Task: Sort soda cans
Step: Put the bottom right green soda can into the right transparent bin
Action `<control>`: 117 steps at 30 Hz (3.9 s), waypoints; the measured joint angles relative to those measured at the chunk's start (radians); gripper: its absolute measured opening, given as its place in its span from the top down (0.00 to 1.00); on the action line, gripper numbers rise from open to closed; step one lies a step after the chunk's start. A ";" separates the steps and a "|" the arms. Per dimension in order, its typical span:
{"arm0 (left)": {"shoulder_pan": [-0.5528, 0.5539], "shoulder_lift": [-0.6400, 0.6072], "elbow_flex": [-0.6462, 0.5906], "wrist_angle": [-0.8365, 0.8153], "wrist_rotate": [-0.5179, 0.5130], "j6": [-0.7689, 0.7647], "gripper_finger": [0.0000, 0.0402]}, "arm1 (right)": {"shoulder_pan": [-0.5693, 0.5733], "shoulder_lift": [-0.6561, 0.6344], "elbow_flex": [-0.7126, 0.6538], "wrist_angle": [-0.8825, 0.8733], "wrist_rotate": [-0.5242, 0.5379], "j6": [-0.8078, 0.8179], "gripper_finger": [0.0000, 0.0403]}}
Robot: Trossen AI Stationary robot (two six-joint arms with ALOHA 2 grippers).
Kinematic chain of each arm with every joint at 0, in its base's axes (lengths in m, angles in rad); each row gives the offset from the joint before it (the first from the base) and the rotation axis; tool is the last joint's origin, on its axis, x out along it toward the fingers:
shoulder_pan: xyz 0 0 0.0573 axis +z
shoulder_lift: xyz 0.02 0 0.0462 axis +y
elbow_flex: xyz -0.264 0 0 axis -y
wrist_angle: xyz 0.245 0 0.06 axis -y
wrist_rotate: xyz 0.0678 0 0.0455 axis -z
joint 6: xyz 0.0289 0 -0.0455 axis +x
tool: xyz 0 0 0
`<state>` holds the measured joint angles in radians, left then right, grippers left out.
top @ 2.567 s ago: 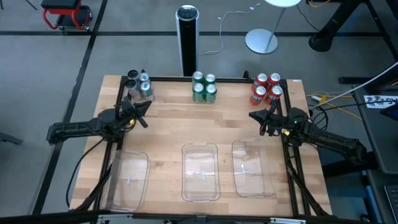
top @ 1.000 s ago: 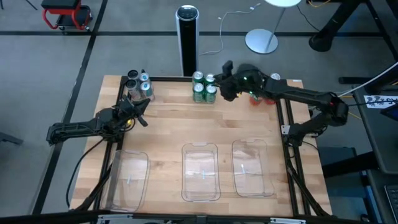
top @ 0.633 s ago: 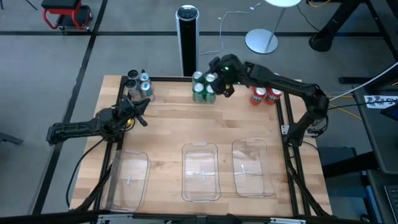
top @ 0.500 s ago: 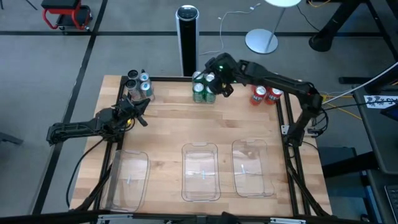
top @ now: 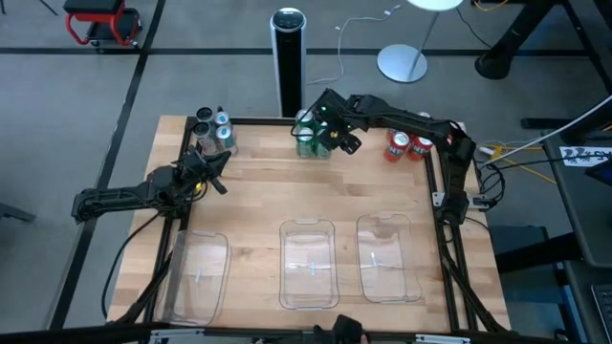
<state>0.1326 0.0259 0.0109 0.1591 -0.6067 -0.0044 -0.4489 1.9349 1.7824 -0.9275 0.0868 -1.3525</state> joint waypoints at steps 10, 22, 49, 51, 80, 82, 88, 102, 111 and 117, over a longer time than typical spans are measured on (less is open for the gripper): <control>0.000 0.000 0.000 -0.004 0.000 0.001 1.00 | -0.011 0.064 0.000 -0.005 -0.047 -0.015 0.11; -0.001 0.000 0.000 -0.013 0.000 0.003 1.00 | -0.018 0.113 -0.001 0.022 -0.020 -0.015 0.11; -0.001 0.000 0.000 -0.009 0.002 0.003 1.00 | -0.023 0.197 0.002 -0.059 -0.012 -0.042 0.11; -0.001 0.000 0.000 -0.007 0.002 0.004 1.00 | -0.023 0.206 0.000 -0.065 -0.011 -0.042 0.11; -0.001 0.000 0.000 0.010 0.042 0.015 1.00 | -0.027 0.210 -0.007 -0.093 0.000 -0.067 0.24; -0.001 0.000 0.000 0.010 0.042 0.015 1.00 | -0.016 0.188 -0.011 -0.107 -0.008 -0.067 0.24; -0.001 0.000 0.000 0.010 0.042 0.014 1.00 | 0.033 0.078 -0.004 -0.143 0.004 -0.043 0.24; -0.001 0.000 0.000 0.009 0.042 0.015 1.00 | 0.255 -0.204 -0.002 -0.342 0.061 0.200 0.24; -0.001 0.000 0.000 0.009 0.042 0.015 1.00 | 0.474 -0.297 -0.002 -0.504 0.051 0.507 0.24; -0.001 0.000 0.000 0.009 0.045 0.015 1.00 | 0.647 -0.305 -0.002 -0.596 0.035 0.739 0.24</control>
<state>0.1318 0.0261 0.0109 0.1677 -0.5621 0.0109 0.1981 1.6302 1.7805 -1.5238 0.1215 -0.6138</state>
